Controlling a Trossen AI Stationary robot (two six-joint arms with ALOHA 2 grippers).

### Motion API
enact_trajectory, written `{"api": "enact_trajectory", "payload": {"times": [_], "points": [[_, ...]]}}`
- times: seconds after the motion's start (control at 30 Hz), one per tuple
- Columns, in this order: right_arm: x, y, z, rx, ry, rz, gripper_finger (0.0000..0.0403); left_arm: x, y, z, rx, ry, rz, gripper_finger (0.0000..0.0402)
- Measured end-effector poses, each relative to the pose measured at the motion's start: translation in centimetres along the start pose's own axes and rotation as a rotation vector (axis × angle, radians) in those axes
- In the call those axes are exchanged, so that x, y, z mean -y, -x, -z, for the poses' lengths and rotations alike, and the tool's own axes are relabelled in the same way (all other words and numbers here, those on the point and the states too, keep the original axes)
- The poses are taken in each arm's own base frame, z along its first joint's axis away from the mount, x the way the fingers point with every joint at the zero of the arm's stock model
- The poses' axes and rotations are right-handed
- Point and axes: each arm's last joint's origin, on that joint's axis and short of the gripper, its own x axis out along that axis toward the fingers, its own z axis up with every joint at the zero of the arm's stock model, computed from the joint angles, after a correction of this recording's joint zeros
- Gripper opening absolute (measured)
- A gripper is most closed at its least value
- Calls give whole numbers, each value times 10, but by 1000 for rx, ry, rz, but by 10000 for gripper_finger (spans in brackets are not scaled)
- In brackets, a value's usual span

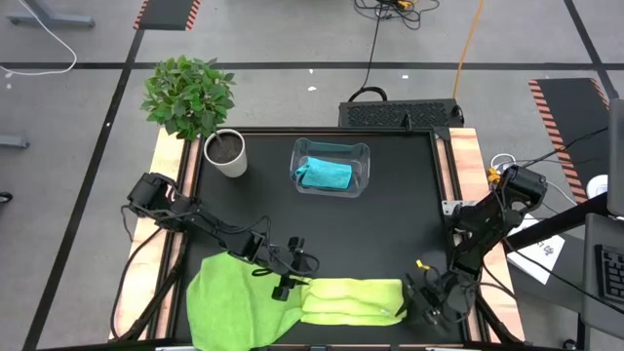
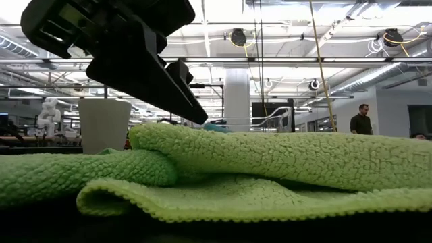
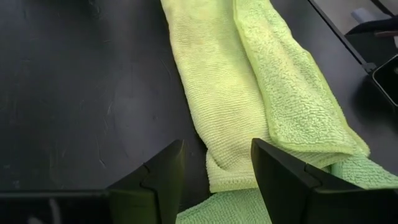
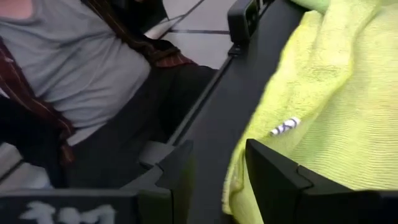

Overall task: Fold microfiber towels
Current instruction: Fold the light green towel

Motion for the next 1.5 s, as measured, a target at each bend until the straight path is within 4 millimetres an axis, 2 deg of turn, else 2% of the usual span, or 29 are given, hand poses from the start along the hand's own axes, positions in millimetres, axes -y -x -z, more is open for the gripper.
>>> {"api": "enact_trajectory", "payload": {"times": [0.3, 0.47, 0.73, 0.93, 1.13, 1.3, 1.5], "points": [[-2, 1, -6, 80, 77, 34, 137, 0, -12, 18, -105, 45, 16, 189], [0, 0, -6, 86, 97, 65, 137, 11, -19, 23, -106, 51, 70, 189], [9, -3, -5, 50, 94, 116, 137, 31, -17, 16, -27, 4, 105, 189], [12, -3, -6, 52, 96, 127, 137, 33, -16, 10, -118, -10, -27, 189], [13, -4, -6, 49, 97, 132, 137, 33, -11, -5, -240, -38, -161, 189], [14, -4, -4, 28, 106, 144, 137, 38, -6, -18, -273, -52, -180, 189], [18, -5, -4, 13, 94, 165, 137, 44, -5, -21, -283, -54, -155, 189]]}}
